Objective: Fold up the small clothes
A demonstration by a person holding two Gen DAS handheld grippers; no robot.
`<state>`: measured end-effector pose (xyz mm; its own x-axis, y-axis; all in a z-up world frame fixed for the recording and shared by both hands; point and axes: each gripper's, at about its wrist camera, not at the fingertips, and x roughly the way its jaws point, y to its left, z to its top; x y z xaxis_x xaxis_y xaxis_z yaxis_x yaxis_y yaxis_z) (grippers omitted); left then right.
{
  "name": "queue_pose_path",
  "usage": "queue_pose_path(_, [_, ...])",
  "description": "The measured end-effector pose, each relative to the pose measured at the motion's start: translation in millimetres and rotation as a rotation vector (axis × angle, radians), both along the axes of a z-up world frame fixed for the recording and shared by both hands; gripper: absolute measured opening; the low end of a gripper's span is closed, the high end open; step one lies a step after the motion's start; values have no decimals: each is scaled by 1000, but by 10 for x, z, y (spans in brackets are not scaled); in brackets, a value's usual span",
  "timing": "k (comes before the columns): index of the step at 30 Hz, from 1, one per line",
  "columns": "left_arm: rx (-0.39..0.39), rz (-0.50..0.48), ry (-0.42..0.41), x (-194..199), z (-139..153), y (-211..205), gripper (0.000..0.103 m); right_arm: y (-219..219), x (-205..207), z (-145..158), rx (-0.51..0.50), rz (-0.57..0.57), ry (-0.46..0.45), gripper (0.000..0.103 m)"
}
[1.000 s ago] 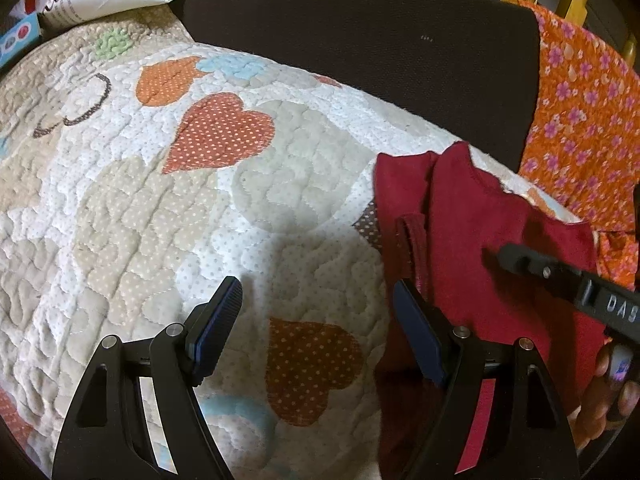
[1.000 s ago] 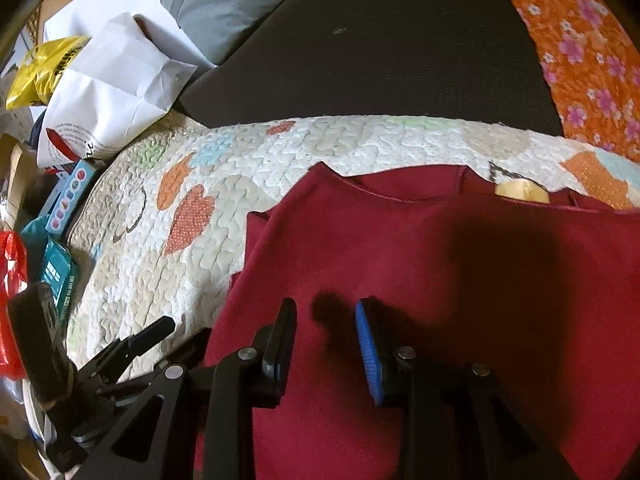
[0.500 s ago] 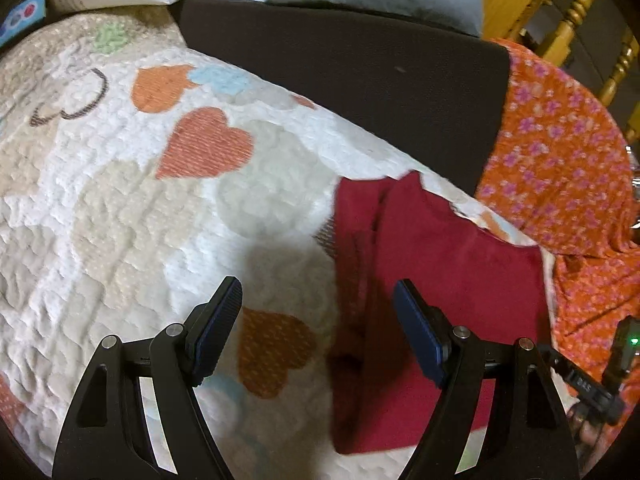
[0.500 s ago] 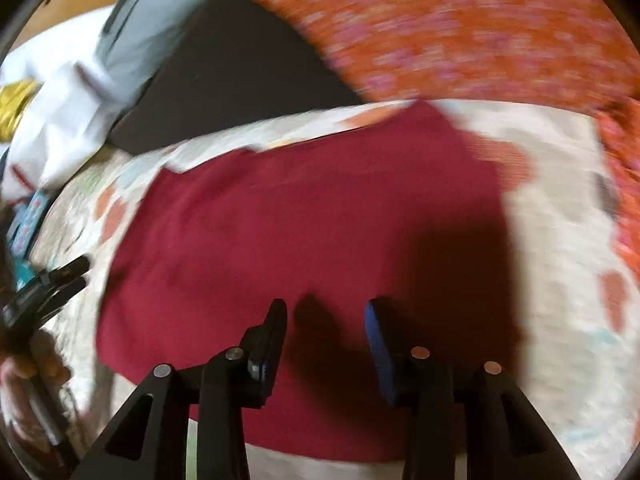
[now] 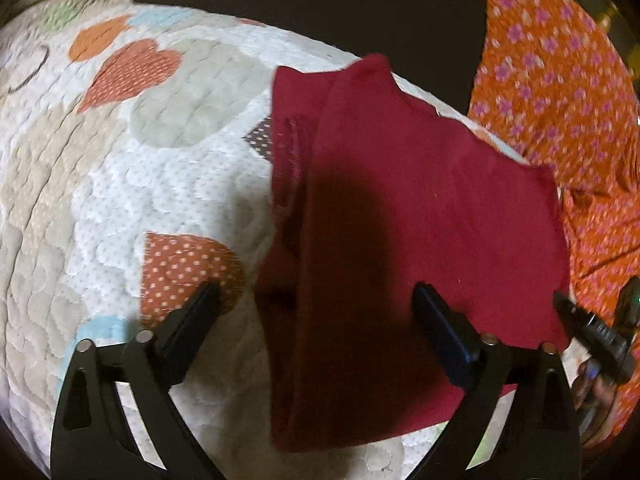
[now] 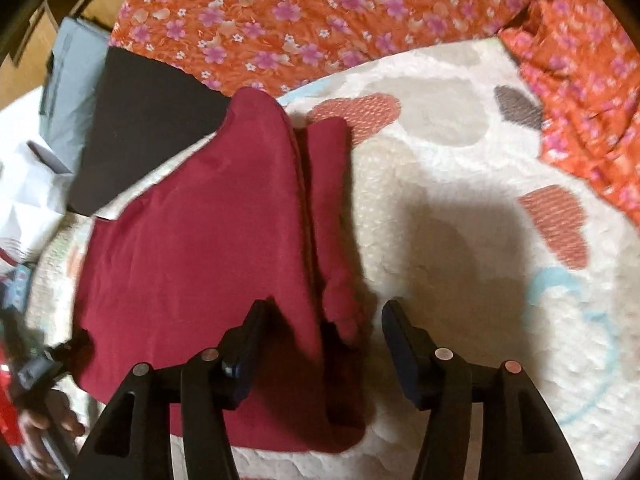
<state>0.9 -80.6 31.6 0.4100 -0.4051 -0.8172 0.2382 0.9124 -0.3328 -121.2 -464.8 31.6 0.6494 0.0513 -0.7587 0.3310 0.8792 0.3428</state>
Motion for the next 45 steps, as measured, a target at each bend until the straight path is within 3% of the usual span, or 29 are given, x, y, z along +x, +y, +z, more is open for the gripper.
queue_pose_path(1, [7,-14,-10,-4,-11,-14,98,-16,5,-12,20,9,-15,56])
queue_pose_path(2, [13,-31,-23,-23,-10,-41,90,-20,16,-14,26,18,-23,45])
queue_pose_path(3, [11,-44,-31,-31,-2,-67,71,14,34,1,28,42,-27,40])
queue_pose_path(5, [-15,-52,-30,-68,51,-88,52,92,46,57,-4,76,-30,23])
queue_pose_path(6, [-14,-48,-34,-80,69,-74,37,114,41,83,-10,84,-31,22])
queue_pose_path(8, [-39,-53,-27,-116,130,-15,21,131,-30,209,9,91,-59,20])
queue_pose_path(10, [-93,-52,12,-180,188,114,15,134,-133,356,37,102,-93,19])
queue_pose_path(16, [-136,-105,82,-703,317,348,15,306,-685,749,51,193,-143,19])
queue_pose_path(18, [-103,-114,105,-910,244,388,15,341,-940,725,77,196,-135,19])
queue_pose_path(20, [-82,-104,115,-1027,147,425,16,393,-1112,550,60,184,-64,21])
queue_pose_path(23, [-97,-58,108,-1077,84,502,28,417,-1157,365,-65,103,74,24])
queue_pose_path(24, [-104,-40,106,-1079,84,533,35,421,-1175,417,-106,72,70,24])
queue_pose_path(27, [-62,-5,58,-1072,104,594,51,570,-1183,789,-91,90,-79,24])
queue_pose_path(30, [-45,-6,42,-1054,71,573,52,1021,-903,996,-87,227,-158,24])
queue_pose_path(33, [-17,-4,9,-1015,56,501,63,1560,-379,910,-37,359,-152,24])
queue_pose_path(38, [-25,8,3,-960,36,611,74,2337,521,630,-88,499,-90,24])
queue_pose_path(45, [-66,31,30,-783,2,604,80,2772,1350,99,-128,551,70,24])
